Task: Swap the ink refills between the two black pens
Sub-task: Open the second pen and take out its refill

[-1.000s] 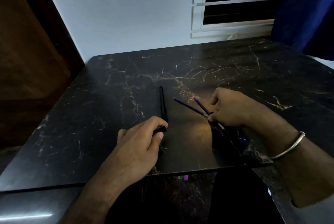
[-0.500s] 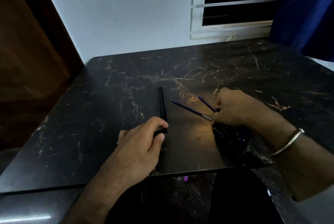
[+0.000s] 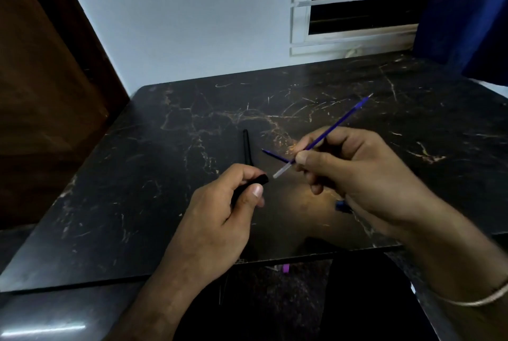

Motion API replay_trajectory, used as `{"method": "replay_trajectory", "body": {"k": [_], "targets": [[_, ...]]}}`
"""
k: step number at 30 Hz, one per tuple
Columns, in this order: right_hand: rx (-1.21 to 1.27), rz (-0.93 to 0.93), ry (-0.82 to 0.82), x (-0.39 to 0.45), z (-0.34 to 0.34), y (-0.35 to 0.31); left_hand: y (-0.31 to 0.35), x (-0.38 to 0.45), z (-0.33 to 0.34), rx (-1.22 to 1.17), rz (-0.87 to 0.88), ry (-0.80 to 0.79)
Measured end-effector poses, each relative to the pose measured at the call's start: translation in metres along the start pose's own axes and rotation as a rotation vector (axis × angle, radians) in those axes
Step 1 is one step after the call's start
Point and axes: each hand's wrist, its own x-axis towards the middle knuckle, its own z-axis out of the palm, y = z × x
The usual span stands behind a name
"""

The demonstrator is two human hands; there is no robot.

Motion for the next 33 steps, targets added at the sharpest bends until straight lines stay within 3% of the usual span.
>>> {"method": "replay_trajectory", "body": {"k": [8,12,17,23,27,33], "targets": [[0.006,-0.040,0.018,0.000,0.013,0.011,0.007,-0.003,0.003,-0.053,0.056,-0.036],[-0.176,-0.055,0.014,-0.001,0.025,0.018,0.004,0.000,0.004,-0.108,0.061,-0.011],[-0.424,0.061,0.009,-0.006,0.008,0.014,-0.009,0.005,0.007,-0.195,0.027,0.030],[-0.849,0.169,0.232,-0.015,-0.064,-0.011,-0.015,0.005,0.008,-0.410,-0.031,0.073],[-0.936,0.265,0.324,-0.024,-0.102,-0.017,-0.010,0.006,0.006,-0.755,-0.142,0.133],[-1.001,0.387,-0.026,-0.035,-0.091,-0.015,-0.007,0.005,0.007,-0.763,-0.134,0.126]]}}
